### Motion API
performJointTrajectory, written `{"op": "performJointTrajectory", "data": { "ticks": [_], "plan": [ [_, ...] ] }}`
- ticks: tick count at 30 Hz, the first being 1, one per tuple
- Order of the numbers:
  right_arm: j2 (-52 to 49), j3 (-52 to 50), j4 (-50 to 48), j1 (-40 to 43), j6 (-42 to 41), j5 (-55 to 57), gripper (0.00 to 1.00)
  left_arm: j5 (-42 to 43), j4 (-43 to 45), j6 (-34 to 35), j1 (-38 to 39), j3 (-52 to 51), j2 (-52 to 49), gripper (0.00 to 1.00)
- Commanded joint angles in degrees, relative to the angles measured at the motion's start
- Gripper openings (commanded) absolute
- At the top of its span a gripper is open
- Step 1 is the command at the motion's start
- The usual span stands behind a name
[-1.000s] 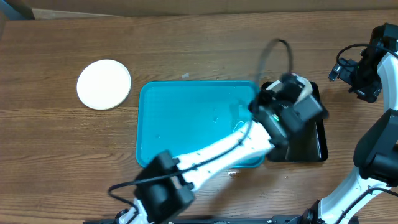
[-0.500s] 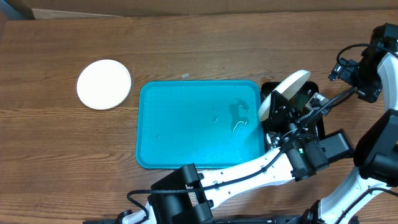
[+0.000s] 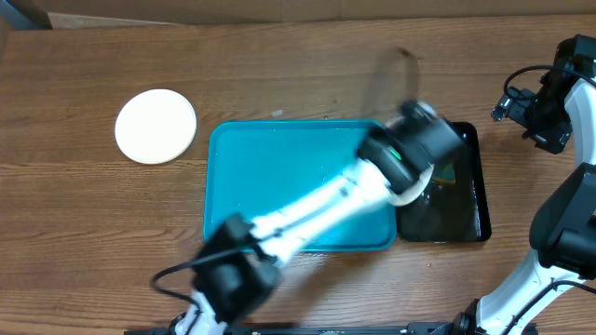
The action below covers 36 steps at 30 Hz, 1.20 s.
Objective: Clean dirty plates on tray and stack at the side
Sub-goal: 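Lift the wiped white plate with the left gripper and swing it over the black tray, then carry the white plate left and lower it onto the plate stack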
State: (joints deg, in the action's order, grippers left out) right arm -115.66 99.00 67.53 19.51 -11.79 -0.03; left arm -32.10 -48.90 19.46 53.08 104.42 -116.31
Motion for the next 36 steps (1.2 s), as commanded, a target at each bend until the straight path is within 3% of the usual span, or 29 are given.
{"op": "performJointTrajectory", "data": {
  "ticks": [1, 6, 9, 12, 19, 26, 36],
  "plan": [
    [1.5, 0.5, -0.2, 0.1, -0.3, -0.1, 1.0, 31.6, -0.7, 5.7, -11.4, 2.0, 8.3, 0.04],
    [1.5, 0.5, -0.2, 0.1, -0.3, -0.1, 1.0, 57.0, -6.0, 6.3, -28.7, 1.9, 9.6, 0.04],
    [1.5, 0.5, -0.2, 0.1, -0.3, -0.1, 1.0, 59.6, -11.6, 6.2, -37.9, 1.6, 9.5, 0.04],
    [1.5, 0.5, -0.2, 0.1, -0.2, -0.1, 1.0, 58.2, -15.0, 4.6, -43.7, 1.5, 9.5, 0.04],
    [1.5, 0.5, -0.2, 0.1, -0.3, -0.1, 1.0, 40.3, -18.8, 6.4, -54.7, 1.3, 9.4, 0.04],
    [1.5, 0.5, -0.2, 0.1, -0.2, -0.1, 1.0, 27.8, -18.4, 9.8, -64.4, -0.5, 8.9, 0.04],
    [1.5, 0.5, -0.2, 0.1, -0.3, -0.1, 1.0, 21.2, -14.1, 10.3, -73.9, -1.2, 5.6, 0.04]
  ]
}}
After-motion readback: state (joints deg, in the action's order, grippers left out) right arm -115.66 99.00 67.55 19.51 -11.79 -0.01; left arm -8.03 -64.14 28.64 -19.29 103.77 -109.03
